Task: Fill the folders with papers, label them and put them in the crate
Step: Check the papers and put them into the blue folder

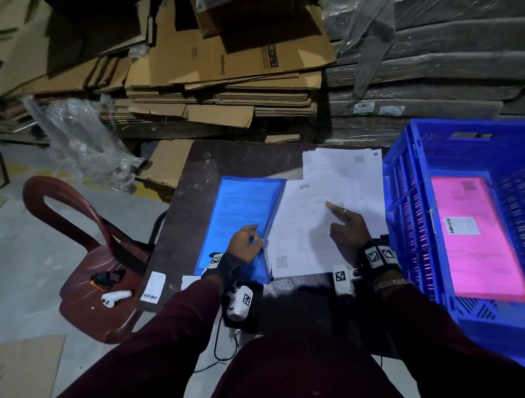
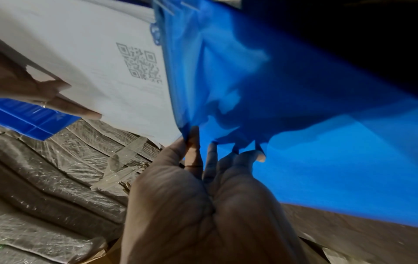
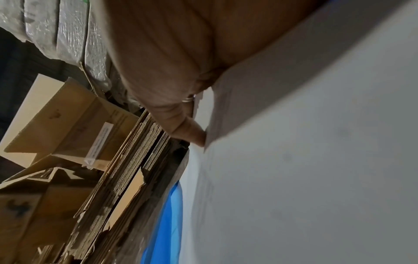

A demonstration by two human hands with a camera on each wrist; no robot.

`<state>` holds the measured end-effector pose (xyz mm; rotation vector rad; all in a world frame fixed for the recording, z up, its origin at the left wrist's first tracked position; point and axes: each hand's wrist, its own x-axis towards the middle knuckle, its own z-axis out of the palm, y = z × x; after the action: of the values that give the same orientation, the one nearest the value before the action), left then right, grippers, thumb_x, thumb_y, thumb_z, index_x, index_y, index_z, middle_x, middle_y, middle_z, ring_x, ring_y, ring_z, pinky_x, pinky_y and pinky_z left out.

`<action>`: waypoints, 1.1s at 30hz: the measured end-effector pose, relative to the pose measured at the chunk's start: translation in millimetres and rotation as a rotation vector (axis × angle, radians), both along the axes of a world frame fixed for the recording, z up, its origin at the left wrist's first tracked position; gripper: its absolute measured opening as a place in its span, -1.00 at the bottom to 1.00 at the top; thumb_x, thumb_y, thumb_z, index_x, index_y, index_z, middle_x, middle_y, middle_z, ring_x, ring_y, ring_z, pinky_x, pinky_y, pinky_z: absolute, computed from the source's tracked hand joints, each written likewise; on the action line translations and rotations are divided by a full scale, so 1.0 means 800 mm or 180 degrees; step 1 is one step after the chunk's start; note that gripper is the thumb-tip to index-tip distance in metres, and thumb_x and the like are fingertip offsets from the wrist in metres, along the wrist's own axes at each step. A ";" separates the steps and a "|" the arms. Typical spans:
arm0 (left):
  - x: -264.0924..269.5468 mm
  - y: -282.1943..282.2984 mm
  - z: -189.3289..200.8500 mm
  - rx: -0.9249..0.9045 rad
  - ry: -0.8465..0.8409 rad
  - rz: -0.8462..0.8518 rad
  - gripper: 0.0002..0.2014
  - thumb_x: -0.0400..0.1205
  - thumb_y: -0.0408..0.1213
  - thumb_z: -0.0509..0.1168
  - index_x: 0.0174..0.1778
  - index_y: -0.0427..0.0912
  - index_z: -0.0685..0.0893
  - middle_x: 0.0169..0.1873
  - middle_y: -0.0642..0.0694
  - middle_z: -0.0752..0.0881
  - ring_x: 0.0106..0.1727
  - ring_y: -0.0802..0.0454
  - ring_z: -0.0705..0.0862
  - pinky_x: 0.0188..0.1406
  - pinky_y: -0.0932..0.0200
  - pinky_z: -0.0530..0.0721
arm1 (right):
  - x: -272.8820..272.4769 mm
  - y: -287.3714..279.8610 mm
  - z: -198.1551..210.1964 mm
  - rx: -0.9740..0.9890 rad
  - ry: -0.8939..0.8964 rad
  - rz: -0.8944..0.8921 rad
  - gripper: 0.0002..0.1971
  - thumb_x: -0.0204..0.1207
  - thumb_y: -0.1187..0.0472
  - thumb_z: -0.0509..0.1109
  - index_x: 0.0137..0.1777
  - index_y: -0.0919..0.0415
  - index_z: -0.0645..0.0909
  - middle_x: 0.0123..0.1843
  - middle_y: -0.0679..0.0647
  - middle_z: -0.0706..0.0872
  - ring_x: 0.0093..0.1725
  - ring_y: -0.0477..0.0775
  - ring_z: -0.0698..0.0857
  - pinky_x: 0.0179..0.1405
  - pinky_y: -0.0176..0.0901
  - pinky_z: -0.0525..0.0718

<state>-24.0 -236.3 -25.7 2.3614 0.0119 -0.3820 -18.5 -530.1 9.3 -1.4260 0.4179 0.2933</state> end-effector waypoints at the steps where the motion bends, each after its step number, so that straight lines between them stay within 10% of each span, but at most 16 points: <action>1: 0.000 -0.001 0.000 0.0018 0.0010 0.0004 -0.79 0.60 -0.36 0.39 -0.36 -0.32 0.67 0.40 -0.19 0.62 0.49 0.01 0.54 0.12 0.36 0.41 | 0.001 0.003 -0.001 -0.0050 -0.0040 0.0025 -0.29 0.39 0.64 0.17 0.46 0.04 0.61 0.46 -0.11 0.57 -0.16 -0.03 0.65 -0.42 -0.17 0.45; 10: 0.002 -0.014 0.004 0.0369 0.0109 -0.0147 -0.79 0.58 -0.30 0.41 -0.37 -0.23 0.64 0.52 -0.19 0.50 0.47 -0.07 0.55 0.25 0.13 0.53 | -0.005 0.007 -0.012 0.0057 -0.0125 -0.0150 -0.29 0.40 0.67 0.15 0.48 0.11 0.58 0.47 -0.10 0.58 -0.50 -0.15 0.44 -0.55 -0.31 0.40; 19: 0.004 -0.006 0.011 0.0596 0.0023 -0.0313 -0.83 0.51 -0.31 0.45 -0.38 -0.20 0.65 0.48 -0.17 0.55 0.41 -0.08 0.59 0.13 0.15 0.56 | -0.003 0.005 -0.012 -0.0292 -0.0290 -0.0308 -0.31 0.39 0.62 0.18 0.44 0.06 0.63 0.37 -0.18 0.61 0.05 -0.08 0.69 -0.35 -0.33 0.56; 24: -0.001 -0.002 0.014 0.0634 -0.0028 -0.0359 -0.79 0.56 -0.25 0.44 -0.34 -0.24 0.63 0.46 -0.19 0.55 0.40 -0.13 0.58 0.20 0.03 0.56 | -0.010 0.014 -0.039 -0.0103 -0.0496 -0.0324 -0.30 0.44 0.65 0.14 0.44 0.00 0.63 -0.39 -0.06 0.52 -0.56 -0.05 0.26 -0.59 -0.27 0.24; 27: -0.003 -0.001 0.013 0.0659 -0.0005 -0.0398 -0.80 0.58 -0.27 0.41 -0.30 -0.30 0.64 0.43 -0.20 0.57 0.40 -0.16 0.57 0.23 0.01 0.55 | -0.015 0.011 -0.046 -0.0234 -0.0621 -0.0362 -0.29 0.40 0.63 0.19 0.39 -0.07 0.66 0.11 -0.08 0.76 -0.35 -0.14 0.55 -0.44 -0.27 0.46; 30: -0.005 0.000 0.011 0.0702 -0.0015 -0.0394 -0.82 0.58 -0.29 0.40 -0.21 -0.36 0.68 0.40 -0.22 0.60 0.37 -0.15 0.59 0.25 0.03 0.55 | -0.021 0.004 -0.054 -0.0323 -0.0703 -0.0294 -0.29 0.37 0.65 0.21 0.38 -0.02 0.68 0.32 -0.29 0.69 0.35 -0.09 0.65 0.10 -0.15 0.59; 33: -0.006 0.000 0.011 0.0724 -0.0029 -0.0367 -0.84 0.56 -0.30 0.41 -0.21 -0.34 0.67 0.26 -0.24 0.66 0.27 -0.17 0.64 0.17 0.01 0.59 | -0.022 0.000 -0.062 -0.0138 -0.0660 -0.0273 -0.27 0.36 0.68 0.20 0.33 -0.05 0.72 0.32 -0.21 0.72 0.43 -0.04 0.60 -0.25 -0.21 0.60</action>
<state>-28.8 -236.5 -17.2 2.5960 -0.0899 -0.4459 -36.4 -530.0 -40.5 -1.4602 0.3162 0.0661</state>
